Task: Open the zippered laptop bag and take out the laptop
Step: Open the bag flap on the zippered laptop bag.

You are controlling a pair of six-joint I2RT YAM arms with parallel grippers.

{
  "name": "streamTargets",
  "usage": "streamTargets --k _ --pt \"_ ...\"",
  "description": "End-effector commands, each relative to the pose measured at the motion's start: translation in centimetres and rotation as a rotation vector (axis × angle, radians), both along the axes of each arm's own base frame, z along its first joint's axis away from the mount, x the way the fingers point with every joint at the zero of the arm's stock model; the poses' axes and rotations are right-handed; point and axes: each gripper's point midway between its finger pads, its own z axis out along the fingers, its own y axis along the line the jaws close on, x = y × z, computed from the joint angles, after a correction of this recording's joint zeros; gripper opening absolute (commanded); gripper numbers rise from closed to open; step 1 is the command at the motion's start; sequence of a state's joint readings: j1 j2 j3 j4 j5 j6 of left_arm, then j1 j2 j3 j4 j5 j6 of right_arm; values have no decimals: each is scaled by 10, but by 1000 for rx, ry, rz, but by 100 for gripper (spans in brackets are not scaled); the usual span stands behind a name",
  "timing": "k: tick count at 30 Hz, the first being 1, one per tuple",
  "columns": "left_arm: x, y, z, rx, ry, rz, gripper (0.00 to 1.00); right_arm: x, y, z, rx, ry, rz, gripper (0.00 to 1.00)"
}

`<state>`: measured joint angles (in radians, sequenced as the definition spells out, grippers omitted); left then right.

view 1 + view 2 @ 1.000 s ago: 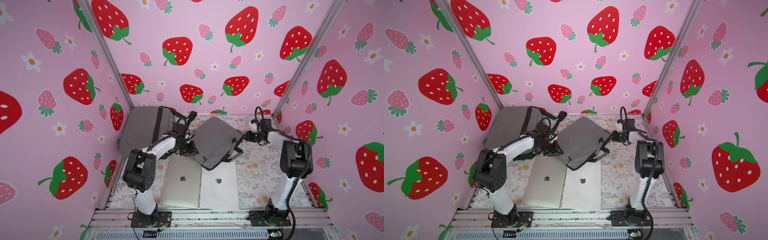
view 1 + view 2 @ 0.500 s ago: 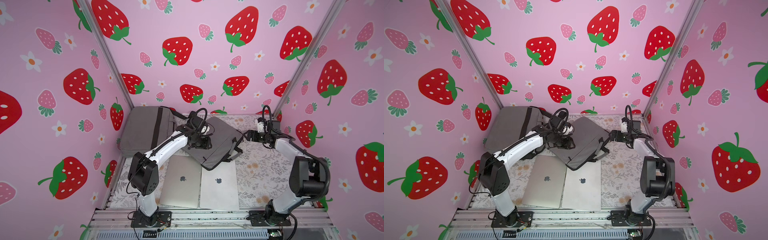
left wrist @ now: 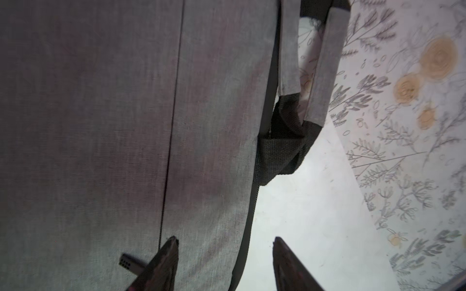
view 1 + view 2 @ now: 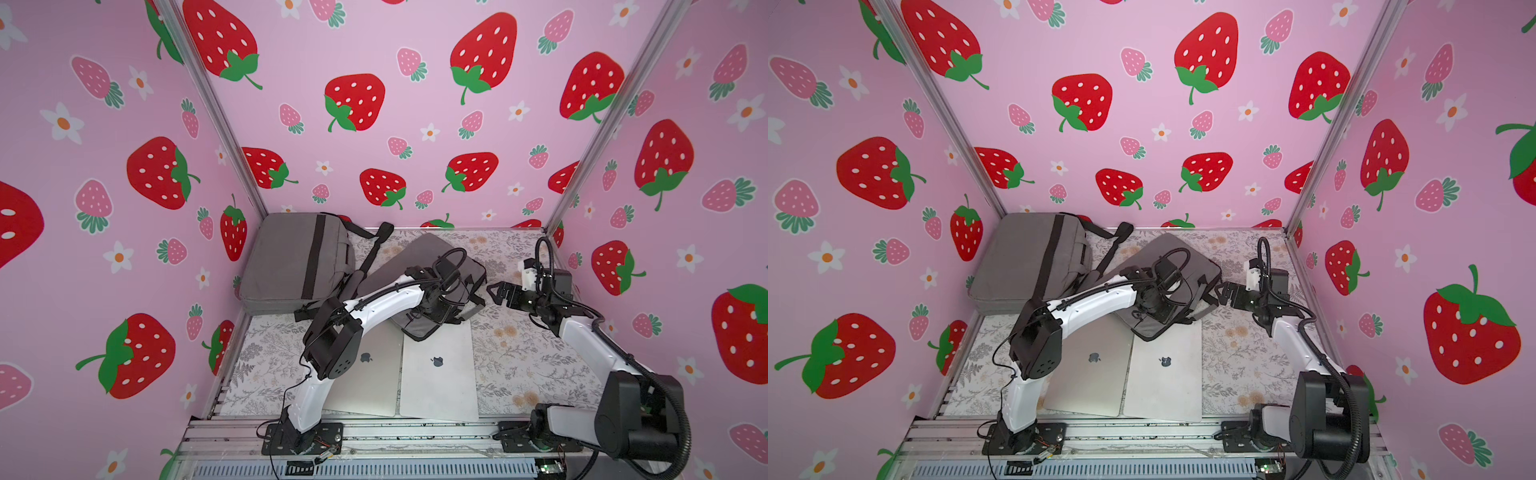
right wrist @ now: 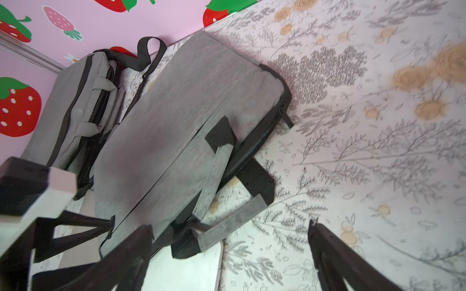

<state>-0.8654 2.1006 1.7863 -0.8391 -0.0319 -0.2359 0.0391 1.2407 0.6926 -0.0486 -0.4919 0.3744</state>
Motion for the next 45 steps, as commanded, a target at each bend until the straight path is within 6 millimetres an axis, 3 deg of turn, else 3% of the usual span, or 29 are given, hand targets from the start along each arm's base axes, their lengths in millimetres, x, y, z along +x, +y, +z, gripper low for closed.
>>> streamTargets --k 1,8,16,21,26,31,34,37,45 --pt "4 0 6 83 -72 -12 62 -13 4 7 71 -22 -11 99" --pt "9 -2 -14 186 -129 -11 64 -43 -2 -5 53 -19 -41 100" --pt "14 -1 -30 252 -144 -5 64 -57 -4 -7 78 -33 -69 100" --pt "21 7 -29 278 -174 37 52 -60 -3 -5 101 -47 -74 100" --pt "23 7 -22 215 -145 61 21 -61 4 -9 176 -37 -67 100" --pt "25 9 -16 177 -108 68 12 -58 9 -14 221 -2 -63 100" --pt "24 4 -11 124 -65 61 1 -54 11 -16 253 29 -75 100" --pt "26 -1 2 54 -20 64 0 -47 15 -19 315 72 -89 96" --pt "48 -7 80 -215 -37 104 0 -25 32 -20 459 158 -104 86"
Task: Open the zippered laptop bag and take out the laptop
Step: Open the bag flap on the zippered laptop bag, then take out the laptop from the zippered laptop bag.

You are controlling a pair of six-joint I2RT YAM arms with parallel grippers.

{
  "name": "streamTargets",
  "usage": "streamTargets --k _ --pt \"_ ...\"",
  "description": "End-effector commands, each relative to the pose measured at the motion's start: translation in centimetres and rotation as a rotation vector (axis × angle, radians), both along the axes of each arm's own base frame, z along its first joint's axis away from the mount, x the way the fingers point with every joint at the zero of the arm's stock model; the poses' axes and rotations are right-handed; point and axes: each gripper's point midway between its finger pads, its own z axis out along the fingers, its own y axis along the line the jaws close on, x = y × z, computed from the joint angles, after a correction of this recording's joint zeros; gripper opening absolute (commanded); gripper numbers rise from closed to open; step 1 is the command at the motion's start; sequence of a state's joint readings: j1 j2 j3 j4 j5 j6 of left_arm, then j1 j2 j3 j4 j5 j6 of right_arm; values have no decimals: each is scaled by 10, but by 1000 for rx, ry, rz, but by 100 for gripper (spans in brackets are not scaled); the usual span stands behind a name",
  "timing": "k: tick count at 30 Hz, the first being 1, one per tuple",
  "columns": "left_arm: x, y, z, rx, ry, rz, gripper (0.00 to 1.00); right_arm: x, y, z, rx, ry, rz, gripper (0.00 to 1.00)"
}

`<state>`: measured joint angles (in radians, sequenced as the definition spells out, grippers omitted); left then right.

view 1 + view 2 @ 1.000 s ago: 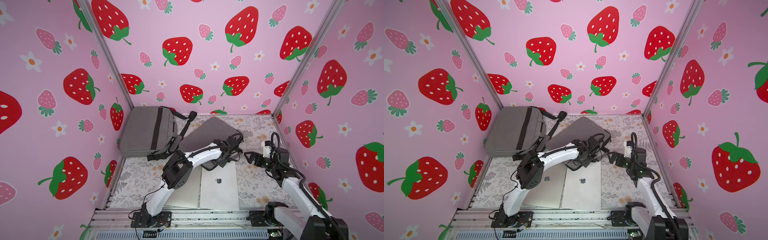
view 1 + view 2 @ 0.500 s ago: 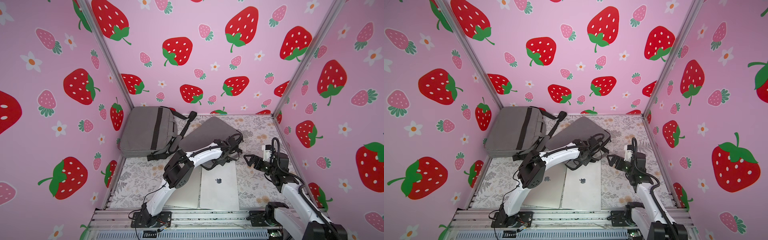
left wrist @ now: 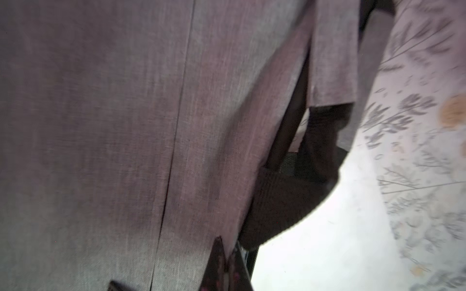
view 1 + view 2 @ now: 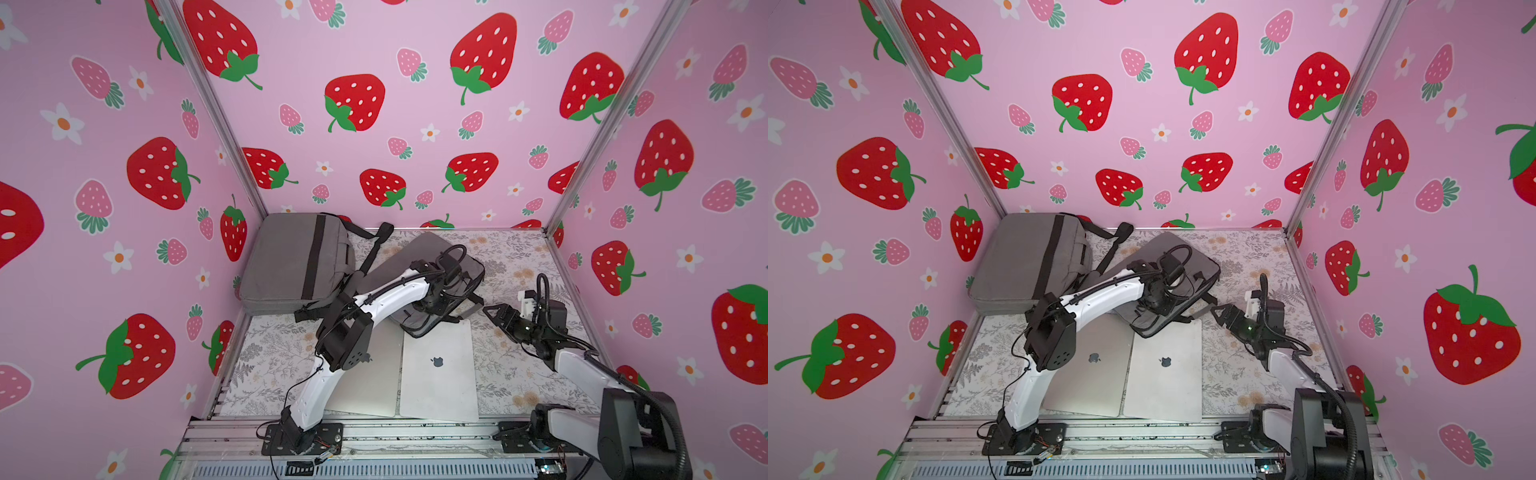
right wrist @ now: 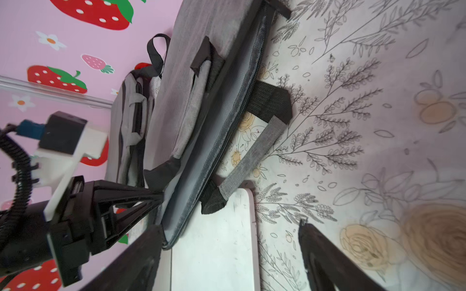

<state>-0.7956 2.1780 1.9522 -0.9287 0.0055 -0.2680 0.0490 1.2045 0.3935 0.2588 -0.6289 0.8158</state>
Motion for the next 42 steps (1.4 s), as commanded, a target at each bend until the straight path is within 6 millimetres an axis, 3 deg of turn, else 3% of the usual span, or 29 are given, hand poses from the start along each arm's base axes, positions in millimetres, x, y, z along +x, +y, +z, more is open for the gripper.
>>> streamTargets --k 1,7,13,17,26,33,39,42 --pt "18 -14 78 -210 -80 22 0 21 14 29 100 -52 -1 84" --pt "26 -20 120 -336 -91 13 0 47 44 40 187 -56 27 72" --pt "28 -24 141 -396 -105 2 0 75 77 44 243 -51 69 61" --pt "26 -24 141 -403 -92 -3 0 92 98 42 253 -41 99 58" --pt "27 -25 160 -481 -135 26 0 120 134 -8 304 65 121 54" --pt "24 -32 161 -531 -101 14 0 133 166 -18 348 80 171 52" --pt "20 -44 153 -569 -40 -4 0 142 183 -22 452 88 167 40" --pt "20 -41 147 -550 -33 2 0 144 183 -18 476 76 166 31"
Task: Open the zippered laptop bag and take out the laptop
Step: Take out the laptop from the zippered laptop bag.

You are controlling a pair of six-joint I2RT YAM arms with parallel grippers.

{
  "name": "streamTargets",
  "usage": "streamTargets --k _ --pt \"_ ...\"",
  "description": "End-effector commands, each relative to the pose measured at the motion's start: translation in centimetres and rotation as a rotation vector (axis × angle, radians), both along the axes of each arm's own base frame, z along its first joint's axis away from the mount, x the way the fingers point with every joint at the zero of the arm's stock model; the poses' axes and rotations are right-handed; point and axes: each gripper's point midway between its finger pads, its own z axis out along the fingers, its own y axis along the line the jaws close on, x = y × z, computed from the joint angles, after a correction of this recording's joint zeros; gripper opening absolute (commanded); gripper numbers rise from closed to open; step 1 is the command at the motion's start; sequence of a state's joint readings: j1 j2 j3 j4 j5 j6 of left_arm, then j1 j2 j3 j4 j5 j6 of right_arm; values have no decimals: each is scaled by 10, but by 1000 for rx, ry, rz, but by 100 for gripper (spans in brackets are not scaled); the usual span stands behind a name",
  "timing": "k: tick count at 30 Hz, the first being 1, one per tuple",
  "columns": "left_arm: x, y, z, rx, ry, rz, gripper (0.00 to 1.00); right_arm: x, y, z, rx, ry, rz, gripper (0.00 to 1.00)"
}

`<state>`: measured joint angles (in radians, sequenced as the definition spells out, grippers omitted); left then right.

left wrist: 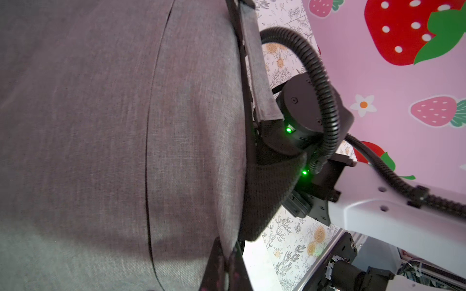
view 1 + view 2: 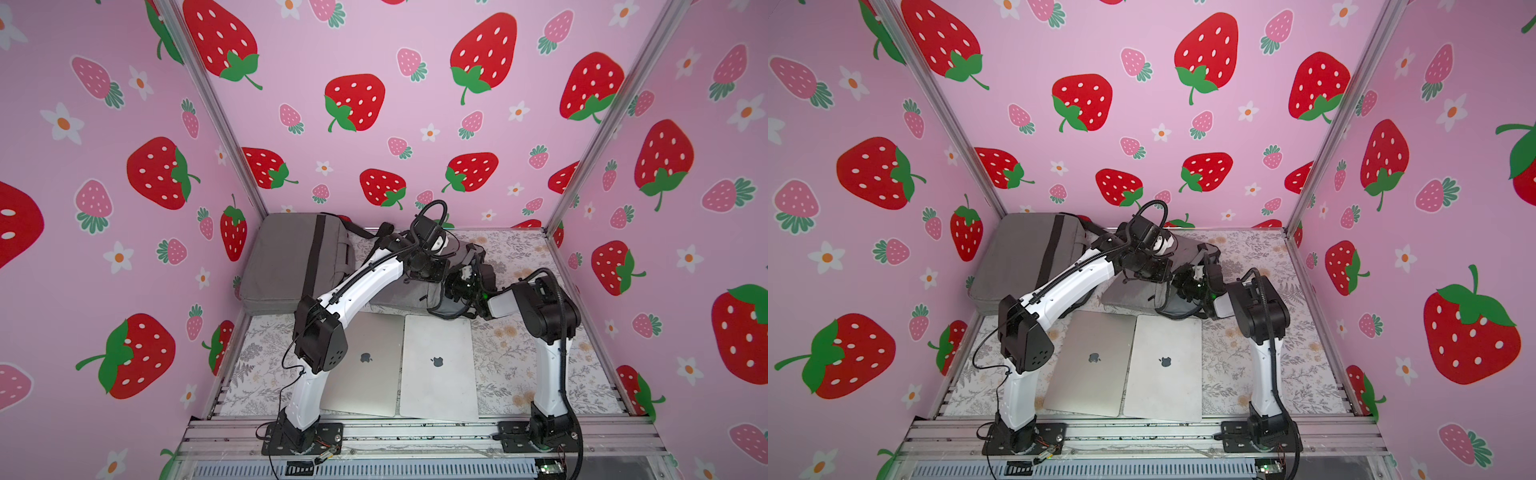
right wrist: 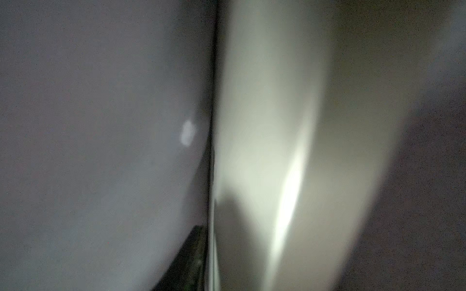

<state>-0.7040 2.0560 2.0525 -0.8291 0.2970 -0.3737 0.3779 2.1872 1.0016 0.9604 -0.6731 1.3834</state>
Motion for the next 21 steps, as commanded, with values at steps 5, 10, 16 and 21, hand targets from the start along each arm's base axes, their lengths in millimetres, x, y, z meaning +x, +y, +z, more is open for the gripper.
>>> streamTargets --k 5,10,16,21 --pt "-1 -2 12 -68 -8 -7 0 -1 4 32 89 -65 15 13" --pt "5 19 -15 -24 22 49 3 -14 -10 50 93 -105 18 0" --pt "11 29 -41 13 49 68 4 -30 -32 73 65 -145 5 0" --pt "20 28 -51 7 62 83 4 -48 -51 84 33 -145 17 0"
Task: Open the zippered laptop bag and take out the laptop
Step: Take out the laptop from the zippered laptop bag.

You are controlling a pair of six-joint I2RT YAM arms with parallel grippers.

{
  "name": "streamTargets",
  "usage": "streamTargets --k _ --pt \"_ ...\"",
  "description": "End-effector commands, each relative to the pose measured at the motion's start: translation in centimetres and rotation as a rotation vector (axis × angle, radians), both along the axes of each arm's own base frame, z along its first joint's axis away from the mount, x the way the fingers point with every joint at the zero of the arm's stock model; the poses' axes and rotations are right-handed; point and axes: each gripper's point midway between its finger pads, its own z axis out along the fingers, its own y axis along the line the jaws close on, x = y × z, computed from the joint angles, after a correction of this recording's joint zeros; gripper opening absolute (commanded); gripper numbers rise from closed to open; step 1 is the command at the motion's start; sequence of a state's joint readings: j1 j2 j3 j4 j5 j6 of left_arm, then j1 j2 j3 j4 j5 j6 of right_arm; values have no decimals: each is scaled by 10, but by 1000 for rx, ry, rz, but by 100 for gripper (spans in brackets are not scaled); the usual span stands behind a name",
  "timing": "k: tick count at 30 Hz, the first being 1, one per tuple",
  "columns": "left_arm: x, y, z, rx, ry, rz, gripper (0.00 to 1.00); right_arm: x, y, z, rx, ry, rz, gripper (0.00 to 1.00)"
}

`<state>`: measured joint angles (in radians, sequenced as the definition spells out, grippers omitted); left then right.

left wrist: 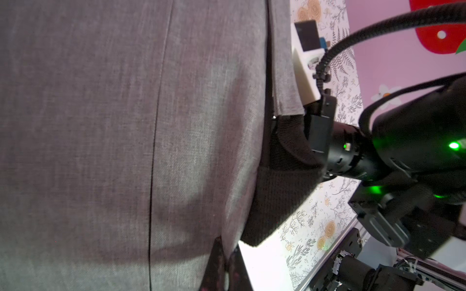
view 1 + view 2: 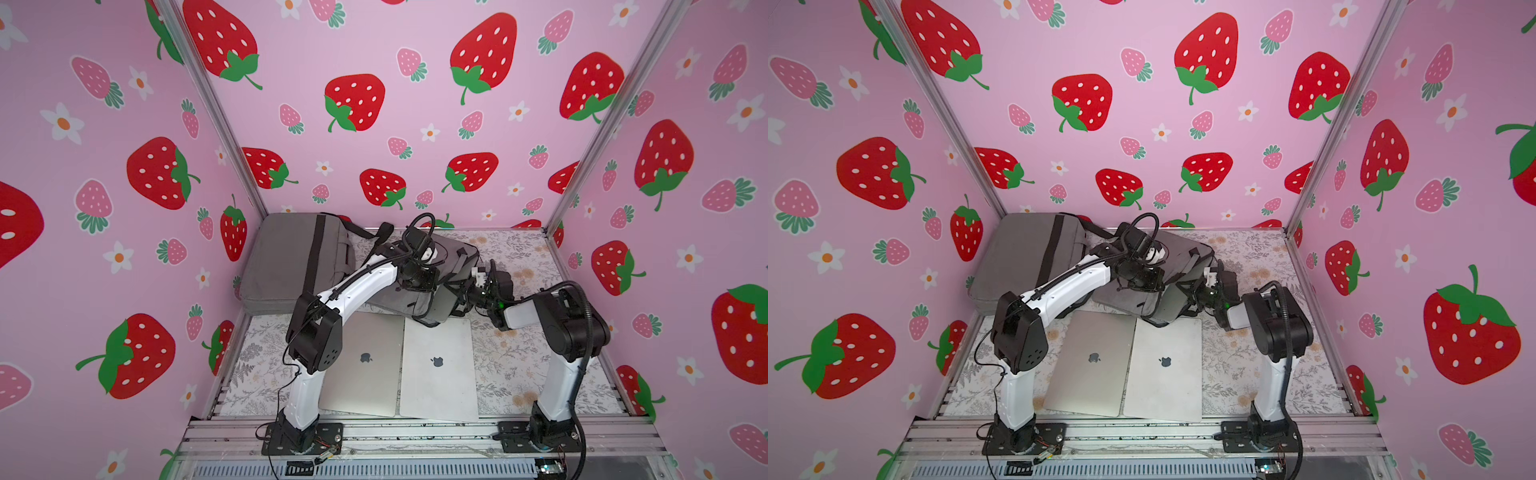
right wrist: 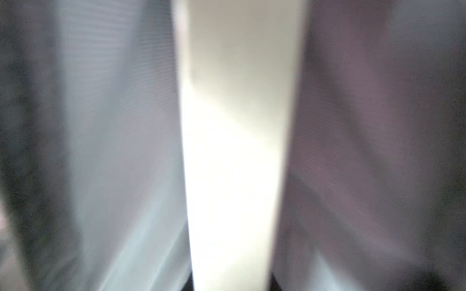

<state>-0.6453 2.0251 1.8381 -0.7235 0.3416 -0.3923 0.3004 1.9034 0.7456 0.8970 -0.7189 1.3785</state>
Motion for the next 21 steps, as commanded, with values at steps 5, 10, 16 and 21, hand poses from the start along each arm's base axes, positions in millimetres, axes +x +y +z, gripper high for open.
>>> streamTargets --k 5,10,16,21 --pt "30 2 -7 12 -47 56 4 -29 -28 50 -9 -161 72 0" --pt "43 1 -14 24 -59 83 4 -51 -60 59 -48 -159 68 0" --pt "54 -11 -27 -7 -33 93 9 -74 -93 74 -113 -152 35 0" --pt "57 -21 -35 -27 -16 92 11 -96 -122 84 -159 -138 -18 0"
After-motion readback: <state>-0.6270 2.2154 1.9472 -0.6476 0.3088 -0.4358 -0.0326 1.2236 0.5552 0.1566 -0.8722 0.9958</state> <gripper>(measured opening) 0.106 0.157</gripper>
